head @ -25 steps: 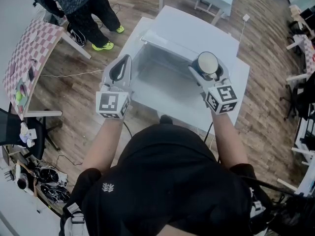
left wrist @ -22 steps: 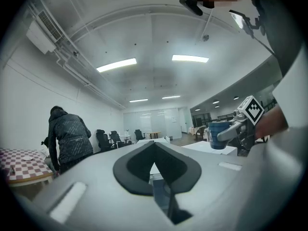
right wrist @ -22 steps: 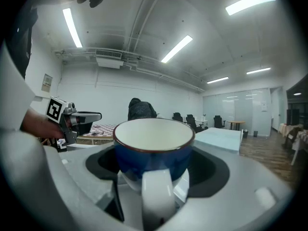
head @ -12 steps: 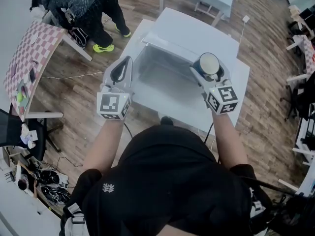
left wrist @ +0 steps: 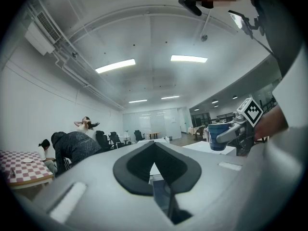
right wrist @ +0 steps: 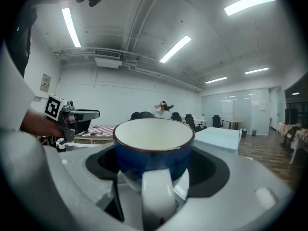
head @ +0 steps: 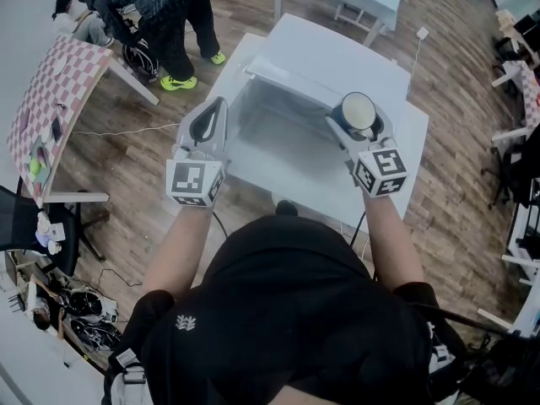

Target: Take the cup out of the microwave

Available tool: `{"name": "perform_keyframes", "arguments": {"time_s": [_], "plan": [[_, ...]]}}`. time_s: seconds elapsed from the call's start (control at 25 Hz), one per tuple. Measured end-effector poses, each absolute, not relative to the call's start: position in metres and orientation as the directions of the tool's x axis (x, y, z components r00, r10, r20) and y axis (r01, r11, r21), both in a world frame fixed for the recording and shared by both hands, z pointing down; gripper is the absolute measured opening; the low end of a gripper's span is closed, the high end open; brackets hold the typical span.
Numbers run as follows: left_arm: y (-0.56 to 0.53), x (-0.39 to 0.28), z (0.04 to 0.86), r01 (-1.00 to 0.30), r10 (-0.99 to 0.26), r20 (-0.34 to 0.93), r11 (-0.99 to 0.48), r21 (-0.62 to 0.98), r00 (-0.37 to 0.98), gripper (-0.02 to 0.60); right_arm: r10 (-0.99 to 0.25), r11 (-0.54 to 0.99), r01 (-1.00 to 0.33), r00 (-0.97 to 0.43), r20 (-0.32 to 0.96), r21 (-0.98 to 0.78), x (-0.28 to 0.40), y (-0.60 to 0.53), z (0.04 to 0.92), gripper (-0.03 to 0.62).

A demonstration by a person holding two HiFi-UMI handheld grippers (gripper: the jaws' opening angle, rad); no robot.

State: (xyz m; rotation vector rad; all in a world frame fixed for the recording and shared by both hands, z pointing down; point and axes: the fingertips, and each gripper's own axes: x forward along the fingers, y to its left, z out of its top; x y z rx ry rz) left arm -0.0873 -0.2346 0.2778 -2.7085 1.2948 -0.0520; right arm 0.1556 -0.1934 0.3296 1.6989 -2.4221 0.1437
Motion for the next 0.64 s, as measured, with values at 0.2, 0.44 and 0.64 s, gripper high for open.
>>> {"name": "perform_keyframes", "arguments": {"time_s": [0.2,0.44,0.64], "plan": [[-0.2337,-0.0853,0.276,-0.771,-0.775,-0.029,-0.622,-0.139,0.631,0.003,-0.922,0.343,-0.939,-0.332,0.201,0.022,0.1565,-0.1933,0.3296,0.399],[-0.2338,-0.0841,0.2751,-0.772,-0.777,-0.029,-0.62,-0.14,0.629,0.002,-0.92,0.347,-0.937,-0.336,0.2,0.021,0.1579,-0.1947,0.3287,0.399],[-0.2297,-0.0828,0.274,-0.773,-0.778,-0.028,-0.619,-0.141,0.628,0.003,-0.921,0.345,-0.939,-0.334,0.201,0.018,0.1606,-0.1925,0.3288,0.399]]}}
